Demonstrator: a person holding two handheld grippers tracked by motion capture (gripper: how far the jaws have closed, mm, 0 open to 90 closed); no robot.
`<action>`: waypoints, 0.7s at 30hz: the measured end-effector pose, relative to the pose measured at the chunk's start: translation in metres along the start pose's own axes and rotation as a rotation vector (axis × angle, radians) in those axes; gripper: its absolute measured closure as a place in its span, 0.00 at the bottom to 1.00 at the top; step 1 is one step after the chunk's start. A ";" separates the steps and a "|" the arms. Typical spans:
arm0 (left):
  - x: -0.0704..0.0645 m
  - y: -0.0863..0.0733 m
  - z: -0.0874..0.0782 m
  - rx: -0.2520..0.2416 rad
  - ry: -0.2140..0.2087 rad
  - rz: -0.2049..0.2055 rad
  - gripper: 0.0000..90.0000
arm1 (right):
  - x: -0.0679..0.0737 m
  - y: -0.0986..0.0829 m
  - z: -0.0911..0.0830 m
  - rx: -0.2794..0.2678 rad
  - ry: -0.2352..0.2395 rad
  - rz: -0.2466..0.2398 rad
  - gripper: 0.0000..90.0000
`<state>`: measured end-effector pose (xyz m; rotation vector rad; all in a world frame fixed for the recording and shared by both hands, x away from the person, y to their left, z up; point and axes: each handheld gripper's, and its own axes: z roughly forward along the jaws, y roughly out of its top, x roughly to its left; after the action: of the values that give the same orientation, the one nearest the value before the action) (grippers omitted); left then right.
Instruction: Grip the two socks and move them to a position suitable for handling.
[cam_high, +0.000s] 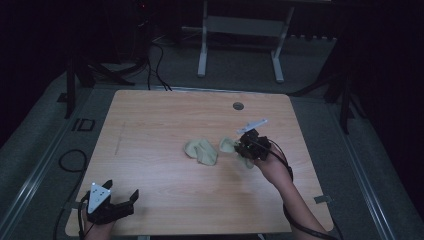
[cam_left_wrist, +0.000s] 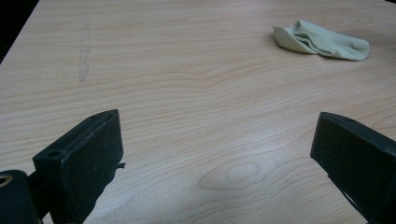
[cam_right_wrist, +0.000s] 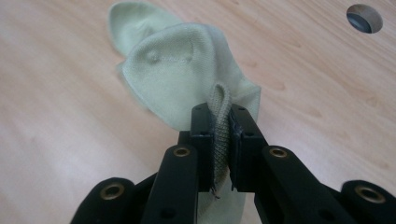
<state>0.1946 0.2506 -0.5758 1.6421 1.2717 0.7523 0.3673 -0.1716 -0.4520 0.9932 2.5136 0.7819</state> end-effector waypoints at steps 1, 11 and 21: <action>0.000 0.000 0.000 0.000 0.001 0.002 0.03 | 0.002 -0.004 -0.003 -0.001 -0.002 -0.004 0.91; -0.003 0.001 0.002 0.008 0.001 0.019 0.03 | 0.034 -0.059 -0.029 -0.011 -0.028 -0.059 0.91; -0.018 0.002 0.006 0.035 -0.018 0.096 0.03 | 0.067 -0.102 0.002 0.044 0.002 -0.038 0.91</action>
<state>0.1959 0.2315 -0.5755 1.7443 1.2063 0.7749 0.2671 -0.1860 -0.5208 0.9560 2.5537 0.7191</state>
